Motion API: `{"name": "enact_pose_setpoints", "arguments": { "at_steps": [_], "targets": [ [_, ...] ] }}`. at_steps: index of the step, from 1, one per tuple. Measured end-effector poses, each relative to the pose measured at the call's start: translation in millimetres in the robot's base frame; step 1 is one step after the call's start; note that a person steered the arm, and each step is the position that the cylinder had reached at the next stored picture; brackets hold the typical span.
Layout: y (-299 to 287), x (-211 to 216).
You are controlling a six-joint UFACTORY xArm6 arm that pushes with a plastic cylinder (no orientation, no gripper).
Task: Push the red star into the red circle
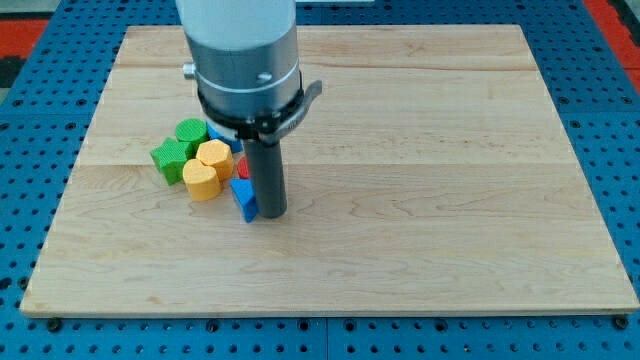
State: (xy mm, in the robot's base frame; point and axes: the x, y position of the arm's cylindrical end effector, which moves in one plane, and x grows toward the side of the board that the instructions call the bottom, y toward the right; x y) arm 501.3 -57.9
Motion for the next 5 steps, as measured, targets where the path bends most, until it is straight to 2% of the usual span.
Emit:
{"name": "enact_pose_setpoints", "arguments": {
  "at_steps": [2,3,4,5],
  "targets": [
    [-3,11],
    [32,-1],
    [67,-76],
    [-17,-159]
  ]
}}
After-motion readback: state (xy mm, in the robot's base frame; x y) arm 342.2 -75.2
